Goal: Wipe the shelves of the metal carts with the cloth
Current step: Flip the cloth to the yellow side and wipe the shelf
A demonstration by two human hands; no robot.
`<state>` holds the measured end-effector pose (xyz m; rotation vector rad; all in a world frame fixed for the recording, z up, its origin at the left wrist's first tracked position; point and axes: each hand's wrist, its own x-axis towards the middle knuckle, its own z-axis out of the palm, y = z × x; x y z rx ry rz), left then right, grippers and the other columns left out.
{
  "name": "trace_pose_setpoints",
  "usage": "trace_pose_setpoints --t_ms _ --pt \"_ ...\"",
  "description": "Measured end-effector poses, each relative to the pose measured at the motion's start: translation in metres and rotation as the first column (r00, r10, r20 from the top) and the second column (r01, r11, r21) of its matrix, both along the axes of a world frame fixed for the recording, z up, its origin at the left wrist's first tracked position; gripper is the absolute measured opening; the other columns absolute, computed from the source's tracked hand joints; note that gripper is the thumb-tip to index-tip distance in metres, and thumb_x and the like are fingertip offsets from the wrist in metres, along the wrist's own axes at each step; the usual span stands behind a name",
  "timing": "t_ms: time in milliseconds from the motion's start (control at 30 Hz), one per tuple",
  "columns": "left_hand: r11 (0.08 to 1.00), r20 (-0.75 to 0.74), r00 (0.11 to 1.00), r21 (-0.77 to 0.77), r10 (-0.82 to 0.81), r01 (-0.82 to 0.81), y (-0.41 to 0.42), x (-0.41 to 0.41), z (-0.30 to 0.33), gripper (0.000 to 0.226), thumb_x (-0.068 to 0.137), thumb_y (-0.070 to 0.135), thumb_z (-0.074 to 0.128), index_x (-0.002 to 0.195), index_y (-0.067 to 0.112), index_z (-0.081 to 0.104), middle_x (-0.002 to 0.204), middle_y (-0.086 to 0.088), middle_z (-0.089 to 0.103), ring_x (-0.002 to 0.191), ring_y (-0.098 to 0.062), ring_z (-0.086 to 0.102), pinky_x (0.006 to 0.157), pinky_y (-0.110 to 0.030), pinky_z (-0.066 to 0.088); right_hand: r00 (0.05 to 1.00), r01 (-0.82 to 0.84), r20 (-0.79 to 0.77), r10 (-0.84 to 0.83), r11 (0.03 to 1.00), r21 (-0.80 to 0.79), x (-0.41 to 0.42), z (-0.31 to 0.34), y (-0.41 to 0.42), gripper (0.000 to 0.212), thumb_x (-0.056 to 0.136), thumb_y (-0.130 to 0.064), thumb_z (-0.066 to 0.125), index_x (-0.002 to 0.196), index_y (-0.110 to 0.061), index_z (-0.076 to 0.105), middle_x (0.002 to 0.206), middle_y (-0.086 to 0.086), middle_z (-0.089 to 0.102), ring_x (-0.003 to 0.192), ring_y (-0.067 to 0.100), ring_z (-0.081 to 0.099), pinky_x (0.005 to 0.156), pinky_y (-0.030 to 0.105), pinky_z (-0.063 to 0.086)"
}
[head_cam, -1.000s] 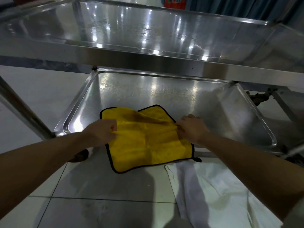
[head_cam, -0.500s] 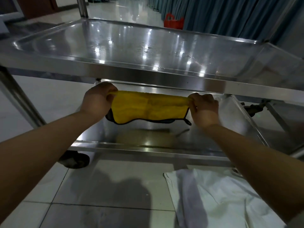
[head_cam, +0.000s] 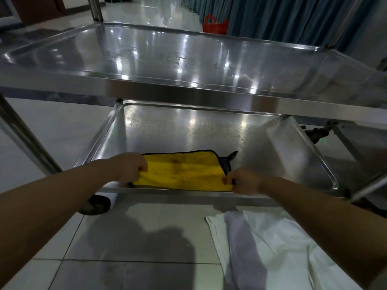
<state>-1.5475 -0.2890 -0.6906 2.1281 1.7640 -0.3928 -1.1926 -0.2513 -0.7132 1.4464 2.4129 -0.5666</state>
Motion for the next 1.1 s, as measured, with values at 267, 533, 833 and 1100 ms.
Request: trace_pose_setpoints --t_ms 267,533,833,1100 --pt "0.879 0.389 0.905 0.475 -0.171 -0.038 0.024 0.074 0.020 0.021 0.083 0.000 0.059 0.095 0.010 0.074 0.102 -0.011 0.064 0.099 -0.025 0.055 0.080 -0.025 0.038 0.948 0.210 -0.207 -0.244 0.963 -0.172 0.006 -0.006 -0.005 0.017 0.081 -0.018 0.060 0.088 -0.033 0.060 0.099 -0.005 0.058 0.085 0.009 0.056 0.070 0.022 0.046" --pt "0.905 0.507 0.775 0.380 -0.376 0.190 0.028 0.178 -0.011 0.030 0.087 -0.001 0.052 0.102 0.012 0.074 0.107 -0.009 0.066 0.100 -0.025 0.057 0.084 -0.031 0.044 0.878 0.283 -0.325 -0.351 0.929 -0.238 0.012 -0.011 -0.004 0.040 0.076 -0.005 0.055 0.114 0.005 0.060 0.112 0.022 0.064 0.097 0.029 0.061 0.077 0.024 0.051" --pt "0.986 0.295 0.948 0.147 -0.117 0.076 0.023 0.137 -0.046 0.075 0.095 0.035 0.055 0.153 0.017 0.011 0.160 -0.007 0.013 0.145 -0.025 0.016 0.116 -0.036 0.017 0.788 0.387 -0.415 -0.455 0.890 -0.240 0.006 -0.032 0.013 0.039 0.098 -0.028 0.049 0.136 -0.021 0.047 0.117 0.003 0.062 0.100 0.018 0.060 0.083 0.025 0.049" --pt "0.999 0.207 0.978 0.051 -0.011 0.000 0.022 0.104 -0.056 0.069 0.094 0.055 0.044 0.149 0.018 0.025 0.160 -0.009 0.014 0.143 -0.030 0.022 0.115 -0.044 0.025 0.962 0.123 -0.246 -0.121 0.992 -0.005 -0.018 -0.027 0.011 0.059 0.098 -0.030 0.051 0.151 -0.023 0.025 0.160 0.005 0.014 0.144 0.027 0.021 0.115 0.042 0.025"
